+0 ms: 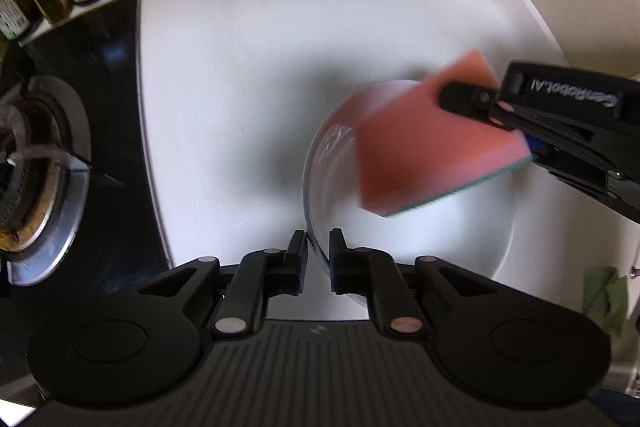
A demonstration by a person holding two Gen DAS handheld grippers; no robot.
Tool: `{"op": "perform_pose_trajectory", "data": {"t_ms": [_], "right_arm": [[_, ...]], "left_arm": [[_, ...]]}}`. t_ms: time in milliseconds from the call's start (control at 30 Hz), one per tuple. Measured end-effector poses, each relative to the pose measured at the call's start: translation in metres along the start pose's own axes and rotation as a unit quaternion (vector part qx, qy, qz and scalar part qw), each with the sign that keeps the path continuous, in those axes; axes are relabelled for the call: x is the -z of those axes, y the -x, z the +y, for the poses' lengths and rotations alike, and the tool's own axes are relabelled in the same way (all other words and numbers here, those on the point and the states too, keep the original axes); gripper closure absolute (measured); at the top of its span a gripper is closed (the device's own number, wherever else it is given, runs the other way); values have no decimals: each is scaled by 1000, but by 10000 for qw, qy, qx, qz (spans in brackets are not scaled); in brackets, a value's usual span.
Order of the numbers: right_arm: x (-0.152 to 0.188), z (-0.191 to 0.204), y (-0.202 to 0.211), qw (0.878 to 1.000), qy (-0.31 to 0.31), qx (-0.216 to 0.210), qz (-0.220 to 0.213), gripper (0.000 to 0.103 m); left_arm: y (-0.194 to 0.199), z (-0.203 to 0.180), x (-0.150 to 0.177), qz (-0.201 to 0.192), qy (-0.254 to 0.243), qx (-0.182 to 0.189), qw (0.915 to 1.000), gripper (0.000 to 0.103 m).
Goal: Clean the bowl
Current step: 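Tilt the white bowl with the left gripper while the right scrubs its interior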
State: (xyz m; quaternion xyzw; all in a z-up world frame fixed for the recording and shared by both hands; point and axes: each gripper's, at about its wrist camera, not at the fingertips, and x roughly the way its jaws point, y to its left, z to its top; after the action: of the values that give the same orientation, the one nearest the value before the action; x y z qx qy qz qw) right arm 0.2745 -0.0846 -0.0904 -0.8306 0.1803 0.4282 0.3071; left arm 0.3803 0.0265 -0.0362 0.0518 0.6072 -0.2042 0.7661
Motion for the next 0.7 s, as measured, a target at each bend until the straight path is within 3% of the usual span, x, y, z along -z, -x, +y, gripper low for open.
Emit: {"op": "perform_pose_trajectory", "data": {"t_ms": [100,200,300,333,400,533,567,600,633,700], "right_arm": [[4,-2,16,9958,-657,-617,-133,78],[12,-17,28,9797,-1516,-1239,-426,78],[22,-41,35,9402,-2610,-1959,-973,77],[26,-50,35,9173,-3143,-2175,-1122,77],[41,-62,32,8584,-4210,-2528,-1479,77],[80,-75,22,7099,-5930,-3099,-2199,77],[91,-76,20,6816,-6192,-3149,-2298,77],[98,-75,21,6791,-6272,-3050,-2290,77],[104,-74,24,6974,-6250,-2769,-2152,77],[105,-68,34,7558,-5904,-2189,-1797,77]], "left_arm": [[1,-6,-1,-256,60,-241,9994,94],[0,-15,-5,-457,53,-449,9979,96],[-3,-22,-10,-624,17,-589,9963,97],[-4,-24,-12,-661,-12,-626,9958,96],[-6,-25,-19,-756,-113,-743,9943,92],[-11,-22,-35,-892,-345,-825,9920,82],[-12,-20,-40,-899,-395,-811,9919,82],[-12,-18,-42,-884,-411,-802,9920,82],[-11,-16,-44,-810,-389,-786,9928,84],[-5,-12,-45,-762,-287,-719,9941,90]]}}
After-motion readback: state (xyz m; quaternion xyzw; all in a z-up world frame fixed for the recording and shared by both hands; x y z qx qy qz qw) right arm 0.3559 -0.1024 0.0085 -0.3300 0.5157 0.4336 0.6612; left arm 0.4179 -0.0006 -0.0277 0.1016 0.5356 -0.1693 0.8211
